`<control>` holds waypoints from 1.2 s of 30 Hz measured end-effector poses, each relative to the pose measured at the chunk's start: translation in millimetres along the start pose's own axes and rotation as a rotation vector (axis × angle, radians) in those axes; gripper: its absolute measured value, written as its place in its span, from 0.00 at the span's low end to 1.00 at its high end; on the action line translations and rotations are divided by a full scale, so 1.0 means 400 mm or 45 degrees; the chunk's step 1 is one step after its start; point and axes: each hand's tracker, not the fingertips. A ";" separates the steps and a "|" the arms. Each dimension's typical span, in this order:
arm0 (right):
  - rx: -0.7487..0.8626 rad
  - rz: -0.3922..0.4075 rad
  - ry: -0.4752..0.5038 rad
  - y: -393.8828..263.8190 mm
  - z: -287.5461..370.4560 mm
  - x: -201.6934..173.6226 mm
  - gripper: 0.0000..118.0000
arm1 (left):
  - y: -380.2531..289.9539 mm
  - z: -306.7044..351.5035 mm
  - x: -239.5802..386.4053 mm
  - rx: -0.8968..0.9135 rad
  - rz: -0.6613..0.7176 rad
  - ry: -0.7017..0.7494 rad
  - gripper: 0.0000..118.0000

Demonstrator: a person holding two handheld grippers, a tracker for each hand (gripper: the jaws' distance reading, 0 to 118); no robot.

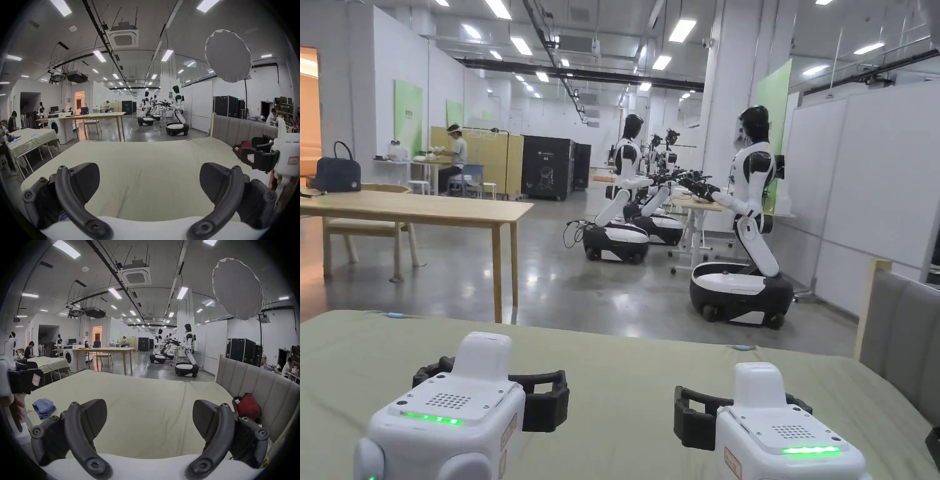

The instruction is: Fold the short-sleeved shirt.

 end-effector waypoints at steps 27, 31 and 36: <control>0.006 -0.191 -0.068 0.094 0.063 -0.045 1.00 | 0.000 0.001 -0.014 -0.002 0.063 -0.041 1.00; 0.005 -0.205 -0.067 0.098 0.071 -0.048 1.00 | 0.004 0.003 -0.012 -0.006 0.057 -0.047 1.00; 0.027 -0.152 -0.067 0.093 0.070 -0.062 1.00 | 0.009 0.006 -0.011 0.004 0.058 -0.039 1.00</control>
